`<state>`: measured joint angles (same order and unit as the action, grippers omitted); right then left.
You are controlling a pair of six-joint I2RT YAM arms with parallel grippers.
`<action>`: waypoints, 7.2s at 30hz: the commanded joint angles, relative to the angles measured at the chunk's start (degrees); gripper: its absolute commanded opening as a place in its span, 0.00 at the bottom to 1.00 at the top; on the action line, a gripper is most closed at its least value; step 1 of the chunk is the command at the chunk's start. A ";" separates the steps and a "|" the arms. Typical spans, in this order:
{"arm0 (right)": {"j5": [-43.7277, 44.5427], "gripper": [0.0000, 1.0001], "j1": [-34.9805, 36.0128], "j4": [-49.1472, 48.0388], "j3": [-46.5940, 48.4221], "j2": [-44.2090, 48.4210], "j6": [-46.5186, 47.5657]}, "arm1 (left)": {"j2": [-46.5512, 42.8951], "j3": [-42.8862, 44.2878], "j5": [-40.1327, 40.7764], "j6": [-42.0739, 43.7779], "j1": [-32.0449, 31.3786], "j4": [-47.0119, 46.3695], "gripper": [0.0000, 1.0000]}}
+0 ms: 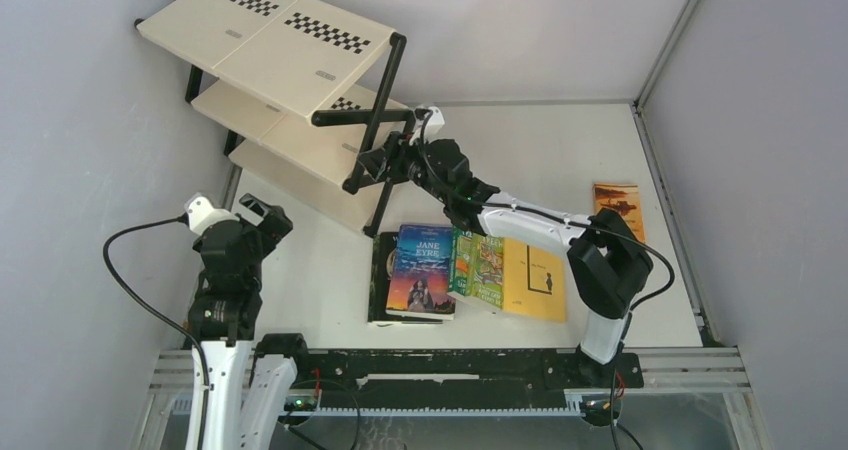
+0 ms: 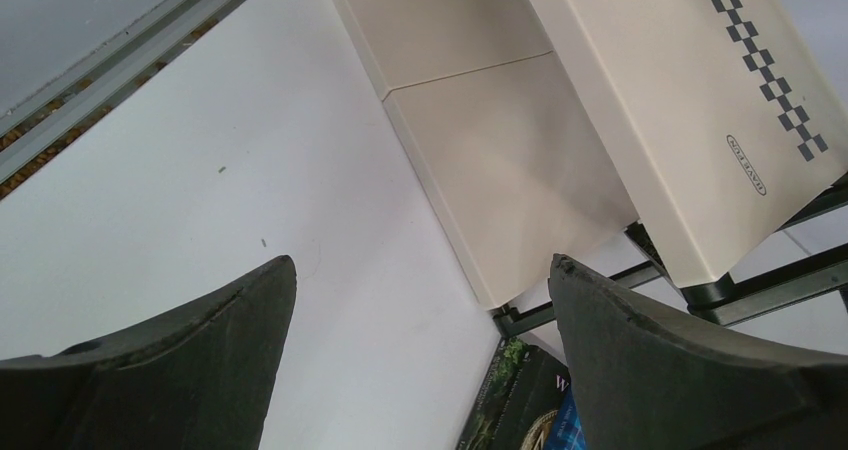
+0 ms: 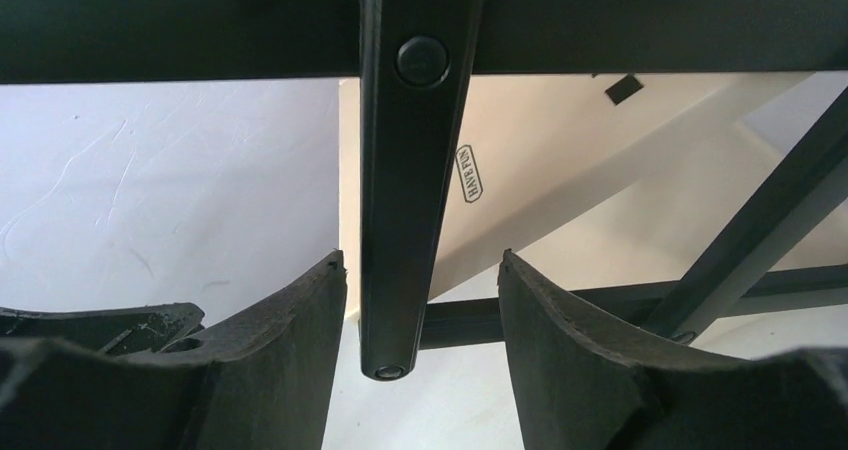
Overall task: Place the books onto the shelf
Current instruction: Move the shelf to the center of the board.
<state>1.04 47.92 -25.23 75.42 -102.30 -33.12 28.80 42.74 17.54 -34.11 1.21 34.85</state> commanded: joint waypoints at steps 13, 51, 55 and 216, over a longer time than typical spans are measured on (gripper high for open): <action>-7.59 0.52 -0.99 -3.21 8.24 -5.80 -1.83 | 1.49 2.83 0.50 -0.40 0.45 -4.03 1.00; -23.73 0.05 -20.59 9.65 18.57 -6.40 -4.35 | 8.20 -0.55 1.97 -5.59 0.45 -13.31 1.00; -25.89 0.06 -23.63 11.67 19.47 -6.33 -4.52 | 9.33 -0.60 2.05 -5.71 0.46 -14.14 1.00; -50.69 0.37 -56.37 38.94 16.87 0.87 -2.57 | 59.26 19.86 10.91 9.44 -19.23 -44.98 0.25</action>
<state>-47.09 -9.28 11.97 91.42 -103.66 -24.56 87.53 63.92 29.89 -18.63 -15.97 -11.75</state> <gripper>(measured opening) 0.393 0.342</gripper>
